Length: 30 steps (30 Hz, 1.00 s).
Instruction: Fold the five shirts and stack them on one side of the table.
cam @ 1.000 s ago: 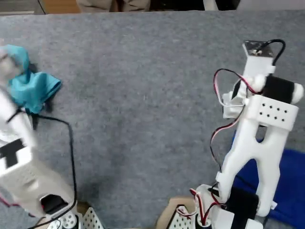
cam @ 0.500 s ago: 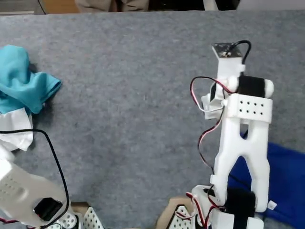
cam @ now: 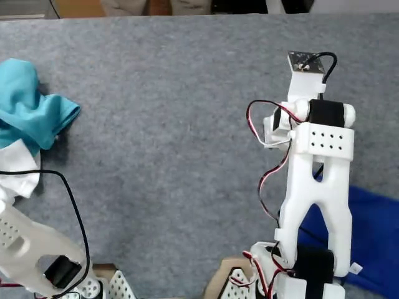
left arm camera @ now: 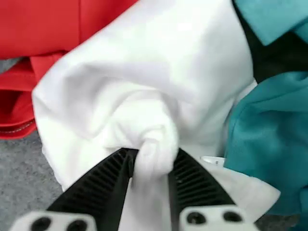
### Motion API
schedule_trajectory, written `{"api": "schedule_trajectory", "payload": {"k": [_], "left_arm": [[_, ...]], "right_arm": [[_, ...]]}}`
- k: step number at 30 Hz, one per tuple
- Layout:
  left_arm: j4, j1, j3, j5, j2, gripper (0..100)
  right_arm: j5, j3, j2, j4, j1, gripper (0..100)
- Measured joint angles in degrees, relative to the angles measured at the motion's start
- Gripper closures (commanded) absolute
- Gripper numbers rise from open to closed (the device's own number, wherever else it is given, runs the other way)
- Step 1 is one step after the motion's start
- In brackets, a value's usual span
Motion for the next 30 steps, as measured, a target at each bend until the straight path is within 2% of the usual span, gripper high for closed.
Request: {"api": "schedule_trajectory", "payload": {"k": [6, 9, 12, 19, 24, 27, 30], "left_arm": [[5.8, 3.96, 0.0, 0.09, -3.6, 98], [9.67, 8.18, 0.0, 0.09, -9.41, 98], [12.92, 13.98, 0.0, 0.09, -17.14, 98], [21.98, 32.0, 0.0, 0.09, -39.21, 98], [27.43, 48.26, 1.41, 0.18, -49.67, 98], [28.4, 57.67, 4.22, 0.18, -50.64, 98], [28.4, 63.74, 8.53, 1.93, -50.73, 98]], "right_arm": [[-0.18, 0.0, 0.0, -0.09, 0.0, 99.3], [0.0, 0.0, 0.0, -0.09, 0.0, 99.2], [3.87, 0.0, 0.0, -0.09, 0.0, 99.1], [18.02, 0.0, 0.0, -3.87, 0.0, 99.0], [18.46, 0.0, 0.0, -11.52, -0.97, 99.0], [17.67, 0.0, 0.0, -15.56, -0.88, 99.0], [16.79, 0.0, 0.0, -18.46, -0.88, 95.9]]}}
